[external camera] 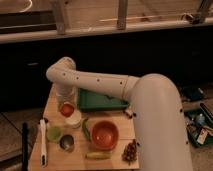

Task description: Place apple in paper cup

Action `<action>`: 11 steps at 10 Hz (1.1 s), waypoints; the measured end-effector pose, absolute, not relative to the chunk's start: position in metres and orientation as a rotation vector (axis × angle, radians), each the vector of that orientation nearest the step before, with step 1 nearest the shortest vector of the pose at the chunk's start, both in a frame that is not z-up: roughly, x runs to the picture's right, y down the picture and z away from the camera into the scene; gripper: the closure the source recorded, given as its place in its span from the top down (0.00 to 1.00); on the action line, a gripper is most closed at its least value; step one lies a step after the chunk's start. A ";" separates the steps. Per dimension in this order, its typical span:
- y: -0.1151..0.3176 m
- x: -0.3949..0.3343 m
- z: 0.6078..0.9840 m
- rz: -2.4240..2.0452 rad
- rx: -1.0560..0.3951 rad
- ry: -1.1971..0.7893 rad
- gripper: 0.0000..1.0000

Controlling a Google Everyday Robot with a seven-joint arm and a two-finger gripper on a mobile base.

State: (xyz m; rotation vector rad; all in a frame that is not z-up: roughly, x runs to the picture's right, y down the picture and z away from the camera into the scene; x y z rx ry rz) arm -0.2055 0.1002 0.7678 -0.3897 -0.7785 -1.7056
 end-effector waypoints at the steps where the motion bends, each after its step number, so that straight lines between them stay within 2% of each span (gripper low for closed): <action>1: 0.100 -0.205 0.767 -1.708 -0.389 -0.778 0.43; 11: 0.100 -0.205 0.767 -1.718 -0.387 -0.782 0.43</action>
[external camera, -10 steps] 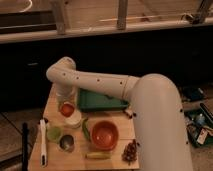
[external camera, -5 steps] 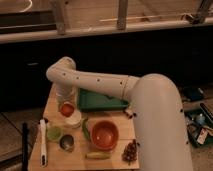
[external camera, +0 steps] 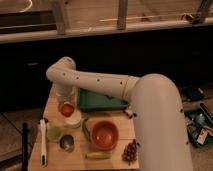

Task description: Place apple in paper cup

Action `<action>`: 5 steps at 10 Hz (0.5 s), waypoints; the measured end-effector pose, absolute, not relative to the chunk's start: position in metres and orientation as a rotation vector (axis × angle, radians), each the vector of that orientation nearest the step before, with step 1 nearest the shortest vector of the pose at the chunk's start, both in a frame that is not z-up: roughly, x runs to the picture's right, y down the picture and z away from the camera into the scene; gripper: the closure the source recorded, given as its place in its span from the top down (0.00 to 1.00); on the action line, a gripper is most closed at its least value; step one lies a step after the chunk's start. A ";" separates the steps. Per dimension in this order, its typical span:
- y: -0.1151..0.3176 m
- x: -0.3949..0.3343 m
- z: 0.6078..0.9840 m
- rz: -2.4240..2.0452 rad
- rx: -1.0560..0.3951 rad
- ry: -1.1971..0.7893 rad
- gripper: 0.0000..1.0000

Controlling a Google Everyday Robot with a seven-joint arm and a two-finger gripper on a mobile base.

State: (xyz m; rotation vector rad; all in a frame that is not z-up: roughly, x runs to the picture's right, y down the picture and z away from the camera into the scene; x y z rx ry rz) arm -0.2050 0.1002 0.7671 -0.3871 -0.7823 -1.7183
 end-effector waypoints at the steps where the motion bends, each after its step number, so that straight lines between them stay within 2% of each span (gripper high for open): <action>1: 0.100 -0.205 0.767 -1.719 -0.387 -0.782 0.43; 5: 0.100 -0.204 0.767 -1.724 -0.386 -0.784 0.43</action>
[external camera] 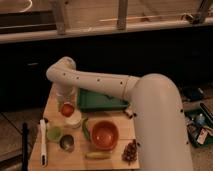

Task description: Place apple in paper cup

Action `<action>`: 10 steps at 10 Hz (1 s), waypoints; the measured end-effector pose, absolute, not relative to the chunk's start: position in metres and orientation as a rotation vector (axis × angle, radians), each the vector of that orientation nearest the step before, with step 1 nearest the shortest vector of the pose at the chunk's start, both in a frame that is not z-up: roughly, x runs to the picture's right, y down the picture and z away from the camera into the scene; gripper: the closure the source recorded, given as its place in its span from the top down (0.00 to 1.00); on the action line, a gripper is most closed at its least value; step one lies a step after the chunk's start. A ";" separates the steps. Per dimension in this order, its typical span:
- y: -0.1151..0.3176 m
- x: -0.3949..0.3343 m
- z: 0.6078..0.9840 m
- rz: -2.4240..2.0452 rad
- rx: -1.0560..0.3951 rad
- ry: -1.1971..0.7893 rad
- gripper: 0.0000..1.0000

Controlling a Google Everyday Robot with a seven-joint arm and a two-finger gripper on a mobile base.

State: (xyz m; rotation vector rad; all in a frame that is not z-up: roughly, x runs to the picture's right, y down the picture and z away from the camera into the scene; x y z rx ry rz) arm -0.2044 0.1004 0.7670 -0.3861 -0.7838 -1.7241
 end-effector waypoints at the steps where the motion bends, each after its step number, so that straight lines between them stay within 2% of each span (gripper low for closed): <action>1: 0.100 -0.204 0.767 -1.724 -0.386 -0.784 0.43; 10: 0.100 -0.202 0.767 -1.734 -0.386 -0.783 0.43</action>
